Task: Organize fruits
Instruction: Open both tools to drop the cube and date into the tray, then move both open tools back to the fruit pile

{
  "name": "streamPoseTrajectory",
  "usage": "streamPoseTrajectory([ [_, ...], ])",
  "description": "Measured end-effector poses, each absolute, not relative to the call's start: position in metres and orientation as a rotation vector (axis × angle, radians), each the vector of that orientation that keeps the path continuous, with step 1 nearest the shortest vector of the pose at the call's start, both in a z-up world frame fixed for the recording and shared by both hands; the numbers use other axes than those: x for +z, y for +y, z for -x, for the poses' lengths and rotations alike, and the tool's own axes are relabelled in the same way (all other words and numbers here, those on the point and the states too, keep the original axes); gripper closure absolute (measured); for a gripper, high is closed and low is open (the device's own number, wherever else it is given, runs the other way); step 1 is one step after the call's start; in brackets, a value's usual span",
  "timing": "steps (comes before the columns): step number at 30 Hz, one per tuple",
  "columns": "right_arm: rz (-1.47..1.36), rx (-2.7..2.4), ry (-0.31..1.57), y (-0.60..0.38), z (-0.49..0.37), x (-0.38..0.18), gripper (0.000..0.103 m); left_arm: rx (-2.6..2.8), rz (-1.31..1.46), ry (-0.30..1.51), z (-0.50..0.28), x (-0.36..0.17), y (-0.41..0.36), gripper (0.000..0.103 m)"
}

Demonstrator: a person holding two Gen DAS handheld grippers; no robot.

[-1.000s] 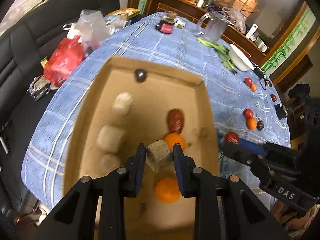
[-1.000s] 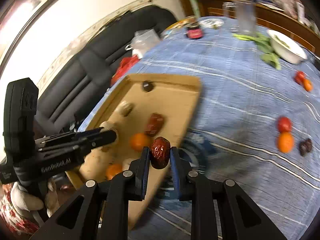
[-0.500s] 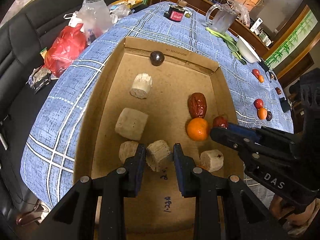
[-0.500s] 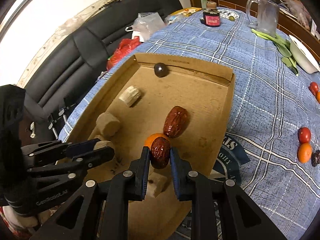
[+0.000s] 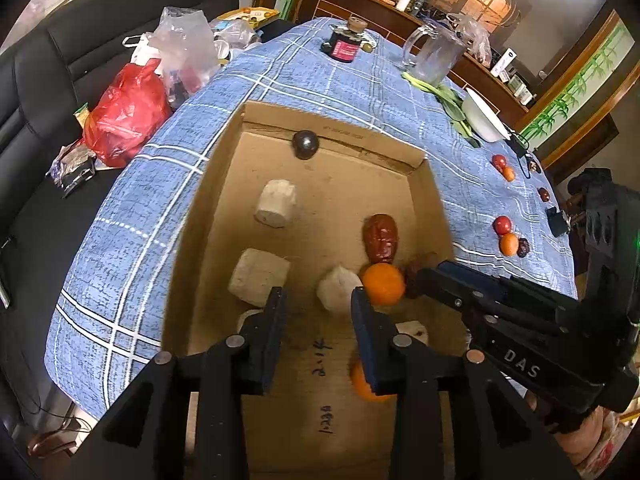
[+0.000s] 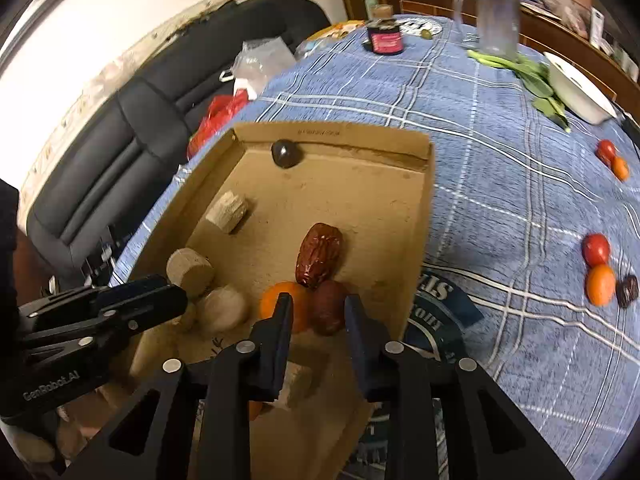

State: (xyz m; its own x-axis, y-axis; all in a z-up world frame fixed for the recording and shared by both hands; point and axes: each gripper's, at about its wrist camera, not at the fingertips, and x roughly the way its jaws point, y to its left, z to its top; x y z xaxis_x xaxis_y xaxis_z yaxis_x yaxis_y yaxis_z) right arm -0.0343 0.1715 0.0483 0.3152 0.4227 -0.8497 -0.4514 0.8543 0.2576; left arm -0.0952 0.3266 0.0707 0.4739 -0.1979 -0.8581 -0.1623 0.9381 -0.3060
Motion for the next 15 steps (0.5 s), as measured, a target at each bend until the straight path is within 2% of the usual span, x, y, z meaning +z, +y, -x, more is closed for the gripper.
streamPoseTrajectory([
  [3,0.022,0.537,1.078,0.155,0.040,0.060,0.073,-0.059,0.381,1.061,0.092,0.081,0.316,0.065],
  [5,0.025,0.496,1.060,0.140,0.043,0.067,0.072,-0.090,0.376,1.047,0.087,0.089,0.304,0.058],
  [6,0.021,0.469,1.053,0.130,0.045,0.070,0.070,-0.104,0.374,1.046,0.085,0.091,0.298,0.058],
  [8,-0.004,0.411,1.044,0.105,0.049,0.074,0.058,-0.144,0.366,1.059,0.077,0.095,0.280,0.057],
  [15,-0.148,0.171,1.047,-0.002,0.067,0.079,0.057,-0.327,0.250,1.096,0.056,0.101,0.190,0.057],
])
